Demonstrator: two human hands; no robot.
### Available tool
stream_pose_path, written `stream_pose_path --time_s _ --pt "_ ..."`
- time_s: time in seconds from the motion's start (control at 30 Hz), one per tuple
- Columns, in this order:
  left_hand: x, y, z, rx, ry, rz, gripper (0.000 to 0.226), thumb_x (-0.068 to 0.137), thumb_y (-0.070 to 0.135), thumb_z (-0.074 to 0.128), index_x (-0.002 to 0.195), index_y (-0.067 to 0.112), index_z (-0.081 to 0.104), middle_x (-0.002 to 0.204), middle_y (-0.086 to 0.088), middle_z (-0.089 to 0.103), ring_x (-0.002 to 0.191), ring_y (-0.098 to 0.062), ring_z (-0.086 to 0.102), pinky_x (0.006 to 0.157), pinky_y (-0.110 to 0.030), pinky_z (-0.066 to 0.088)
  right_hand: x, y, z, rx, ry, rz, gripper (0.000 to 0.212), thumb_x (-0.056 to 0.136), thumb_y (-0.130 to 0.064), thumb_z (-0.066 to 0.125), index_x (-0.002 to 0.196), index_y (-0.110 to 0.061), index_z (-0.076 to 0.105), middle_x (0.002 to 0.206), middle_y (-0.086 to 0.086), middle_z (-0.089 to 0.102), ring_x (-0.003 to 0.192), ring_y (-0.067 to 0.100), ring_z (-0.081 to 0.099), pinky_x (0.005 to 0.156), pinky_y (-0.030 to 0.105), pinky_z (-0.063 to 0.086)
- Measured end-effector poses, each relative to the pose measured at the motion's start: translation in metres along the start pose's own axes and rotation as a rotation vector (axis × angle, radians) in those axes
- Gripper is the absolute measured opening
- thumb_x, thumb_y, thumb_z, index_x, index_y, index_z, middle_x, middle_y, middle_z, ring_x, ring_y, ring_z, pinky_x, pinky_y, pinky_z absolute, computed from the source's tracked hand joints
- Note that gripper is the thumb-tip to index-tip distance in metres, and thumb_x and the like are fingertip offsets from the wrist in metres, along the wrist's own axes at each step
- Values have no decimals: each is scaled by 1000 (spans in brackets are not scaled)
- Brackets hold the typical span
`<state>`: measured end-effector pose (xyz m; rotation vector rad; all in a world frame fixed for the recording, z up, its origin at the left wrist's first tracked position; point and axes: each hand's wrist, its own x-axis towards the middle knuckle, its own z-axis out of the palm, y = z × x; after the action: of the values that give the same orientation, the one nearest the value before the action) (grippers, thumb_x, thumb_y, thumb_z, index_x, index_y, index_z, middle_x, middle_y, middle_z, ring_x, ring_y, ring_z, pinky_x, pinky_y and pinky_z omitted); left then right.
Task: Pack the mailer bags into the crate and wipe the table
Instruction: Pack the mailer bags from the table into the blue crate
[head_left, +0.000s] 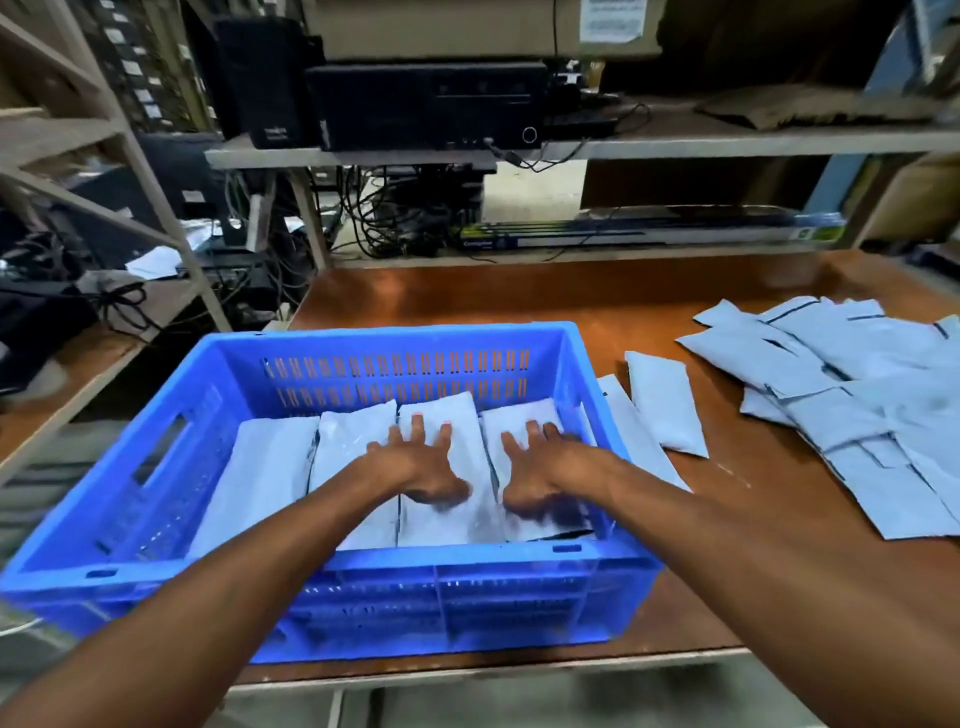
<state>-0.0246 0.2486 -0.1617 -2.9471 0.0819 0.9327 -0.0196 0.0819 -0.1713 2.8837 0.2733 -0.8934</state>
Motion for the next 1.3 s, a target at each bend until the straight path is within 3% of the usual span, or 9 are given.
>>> stream_pose_path --time_s 0.17,0.27,0.37,0.6,0.77,0.93,1.1,1.2,1.3 --pt "11 -1 14 158 -70 37 105 87 71 48 153 28 -22 160 -10 -25 150 -38 -5 119 -54 12 14 0 9 -73 -160 13 101 83 -44 55 153 -29 -16 161 9 -23 150 36 -3 118 57 15" --pt "9 0 9 172 -9 33 102 87 68 49 155 28 -15 163 -10 -19 150 -36 -6 117 -55 13 3 -2 0 -84 -96 -45 89 80 -42 58 156 -24 14 162 15 11 145 37 25 111 51 34" --pt "-1 11 -13 112 236 50 88 91 68 42 157 28 1 165 -9 -4 150 -36 3 116 -54 17 -24 9 -25 5 273 -230 42 85 -26 55 126 -16 57 128 12 58 117 32 56 86 36 50" --pt "-47 143 -66 -263 937 417 54 91 44 54 138 22 42 142 -8 44 128 -32 42 103 -46 37 -73 154 -80 411 1011 -116 26 88 -32 49 109 -29 64 108 -1 70 96 24 65 81 39 55" --pt "-38 265 -20 -211 712 361 57 94 43 45 144 17 35 146 -12 39 134 -35 35 109 -47 29 -27 252 -10 405 729 26 28 85 -21 58 110 -20 69 112 10 70 103 32 64 88 36 52" --pt "11 317 42 -238 446 95 59 97 34 37 152 17 24 157 -12 25 145 -35 19 115 -52 13 27 280 69 229 470 -5 52 83 -52 47 133 -36 47 132 6 58 112 30 58 92 46 50" --pt "55 295 66 -206 479 -37 64 86 56 40 142 28 52 153 -5 41 138 -45 37 106 -67 31 83 270 79 187 346 -70 62 96 -62 31 152 -44 12 165 -2 7 148 35 15 117 53 16" --pt "66 282 97 -178 316 3 75 90 70 7 157 35 3 165 10 -9 149 -38 -12 118 -58 -3 77 269 87 226 340 -83 60 95 -68 21 151 -46 16 165 -5 9 148 32 15 117 53 14" --pt "51 281 111 -150 388 60 76 89 71 1 156 36 -3 163 13 -14 149 -34 -18 119 -55 -6 49 275 102 248 440 -85 57 96 -66 22 148 -44 28 161 -5 23 143 30 30 115 51 24"
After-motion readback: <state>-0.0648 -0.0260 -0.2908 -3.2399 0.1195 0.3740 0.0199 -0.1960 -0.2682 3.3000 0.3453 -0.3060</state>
